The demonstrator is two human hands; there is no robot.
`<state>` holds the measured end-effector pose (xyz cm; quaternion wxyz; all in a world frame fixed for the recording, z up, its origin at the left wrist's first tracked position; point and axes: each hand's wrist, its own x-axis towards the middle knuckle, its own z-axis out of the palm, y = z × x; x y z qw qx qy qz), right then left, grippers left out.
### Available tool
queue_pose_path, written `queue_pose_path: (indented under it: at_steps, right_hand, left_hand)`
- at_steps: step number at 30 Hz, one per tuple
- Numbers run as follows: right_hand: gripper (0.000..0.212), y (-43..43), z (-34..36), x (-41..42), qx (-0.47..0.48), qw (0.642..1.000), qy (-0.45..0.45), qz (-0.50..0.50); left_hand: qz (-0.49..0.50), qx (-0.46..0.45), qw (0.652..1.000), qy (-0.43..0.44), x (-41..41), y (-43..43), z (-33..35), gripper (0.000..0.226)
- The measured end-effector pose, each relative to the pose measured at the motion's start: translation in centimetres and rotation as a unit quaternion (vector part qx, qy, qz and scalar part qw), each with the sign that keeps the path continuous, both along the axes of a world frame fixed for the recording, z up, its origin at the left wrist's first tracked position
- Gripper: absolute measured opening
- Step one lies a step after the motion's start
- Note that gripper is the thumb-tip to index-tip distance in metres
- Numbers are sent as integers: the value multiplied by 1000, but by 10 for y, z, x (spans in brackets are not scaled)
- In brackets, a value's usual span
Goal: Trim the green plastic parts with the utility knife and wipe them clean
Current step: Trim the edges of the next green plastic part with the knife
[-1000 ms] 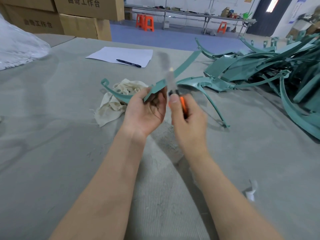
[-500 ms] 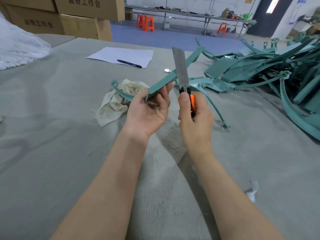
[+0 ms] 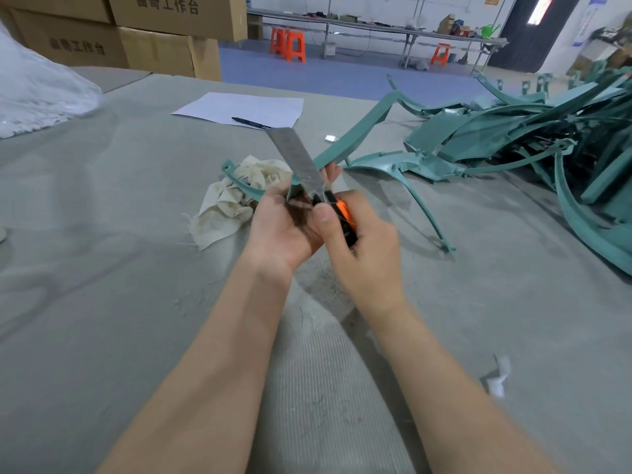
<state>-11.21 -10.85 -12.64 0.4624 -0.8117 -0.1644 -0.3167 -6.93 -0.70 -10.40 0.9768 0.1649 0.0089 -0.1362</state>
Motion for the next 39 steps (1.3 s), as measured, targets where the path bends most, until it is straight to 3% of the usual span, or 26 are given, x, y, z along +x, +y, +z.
queue_pose_path:
  at_steps: [2,6,9,14,18,21,24,27,33,35,39]
  right_hand:
    - [42,-1,0,0,-18,1000,2,1]
    - [40,-3,1,1,-19,1000,-2,-7]
    - [29,-7,3,3,30,999,5,-19]
    - [26,-8,4,7,74,997,12,-37]
    - [25,-6,4,6,59,998,15,-36]
    - [29,-4,3,3,46,999,13,-22]
    - [41,3,0,-1,-17,1000,23,1]
    - [47,6,-1,-4,-63,997,28,33]
    - [28,0,4,1,64,997,30,12]
    - [30,-2,7,2,107,993,42,-5]
    - [33,-3,9,5,132,989,65,-25]
  left_hand:
    - [-3,-1,1000,12,0,4,0,31]
    - [-7,-51,998,41,-2,5,1,55]
    - [-9,-59,996,59,0,6,2,27]
    - [-46,-87,994,44,-7,5,6,26]
    - [-46,-92,993,52,-6,3,7,21]
    - [-4,-40,998,49,-1,0,5,25]
    - [14,-18,1000,13,-5,-1,3,39]
    - [15,6,1000,-1,-9,3,2,32]
    - [38,3,998,53,-4,4,8,21]
    - [21,-19,998,50,-6,5,8,15]
    - [1,-40,998,44,-8,6,8,23]
